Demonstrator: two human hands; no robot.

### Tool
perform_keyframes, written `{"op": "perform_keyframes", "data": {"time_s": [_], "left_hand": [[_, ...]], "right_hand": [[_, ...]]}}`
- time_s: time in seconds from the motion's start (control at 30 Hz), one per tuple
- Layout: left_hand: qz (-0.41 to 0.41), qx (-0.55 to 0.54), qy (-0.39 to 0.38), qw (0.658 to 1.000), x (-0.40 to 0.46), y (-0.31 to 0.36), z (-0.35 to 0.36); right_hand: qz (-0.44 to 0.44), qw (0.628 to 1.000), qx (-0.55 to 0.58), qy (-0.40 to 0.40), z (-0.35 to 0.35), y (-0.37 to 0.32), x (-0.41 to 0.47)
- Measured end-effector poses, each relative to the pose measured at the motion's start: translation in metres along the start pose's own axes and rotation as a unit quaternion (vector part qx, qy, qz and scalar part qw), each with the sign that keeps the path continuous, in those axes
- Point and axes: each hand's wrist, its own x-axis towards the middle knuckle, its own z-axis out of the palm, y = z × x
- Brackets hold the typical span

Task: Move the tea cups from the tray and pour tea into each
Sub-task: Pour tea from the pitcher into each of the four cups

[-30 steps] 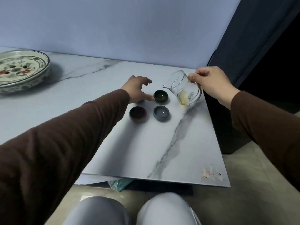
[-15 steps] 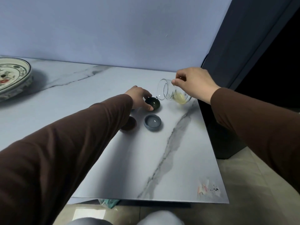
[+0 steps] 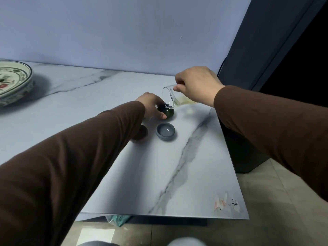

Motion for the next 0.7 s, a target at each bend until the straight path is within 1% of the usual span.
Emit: {"op": "perform_keyframes", "data": {"time_s": [0.2,0.7], "left_hand": [[-0.005,0.004,0.002,1.0,0.0013,-0.0027,0.0011],[-0.023,0.005,0.001,1.0,0.0028,-0.0054,0.0046]], "right_hand": [[-0.016,1.0,-0.019,-0.009,-0.0037,-0.0063,0.0021],[-0.02,0.999,-0.05,0.0,-0.0101,-0.0051,0.009]]}}
